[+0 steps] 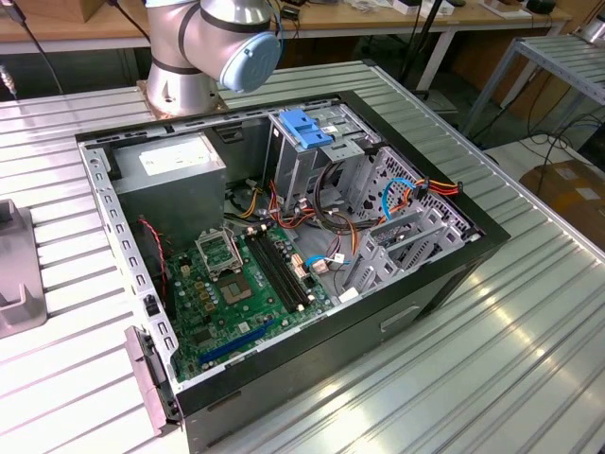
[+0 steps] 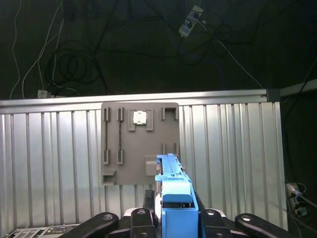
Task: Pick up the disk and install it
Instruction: 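Pick up the disk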
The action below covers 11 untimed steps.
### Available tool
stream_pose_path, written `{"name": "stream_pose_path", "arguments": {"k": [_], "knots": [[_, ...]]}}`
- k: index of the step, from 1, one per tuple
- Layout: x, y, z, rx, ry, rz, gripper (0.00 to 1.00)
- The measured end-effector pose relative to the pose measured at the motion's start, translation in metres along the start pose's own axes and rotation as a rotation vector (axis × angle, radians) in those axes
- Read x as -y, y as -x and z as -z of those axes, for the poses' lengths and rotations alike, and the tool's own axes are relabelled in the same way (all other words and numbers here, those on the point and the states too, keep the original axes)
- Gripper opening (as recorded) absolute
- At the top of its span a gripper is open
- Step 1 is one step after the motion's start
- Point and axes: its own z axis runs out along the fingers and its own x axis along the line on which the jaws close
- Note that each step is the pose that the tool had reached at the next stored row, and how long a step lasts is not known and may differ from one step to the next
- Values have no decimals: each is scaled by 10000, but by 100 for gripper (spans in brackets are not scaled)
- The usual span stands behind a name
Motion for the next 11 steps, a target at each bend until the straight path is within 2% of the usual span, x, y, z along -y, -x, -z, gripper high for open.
{"name": "stream_pose_path", "arguments": {"k": [11], "knots": [[45,-3,2,0,0,0,37]]}}
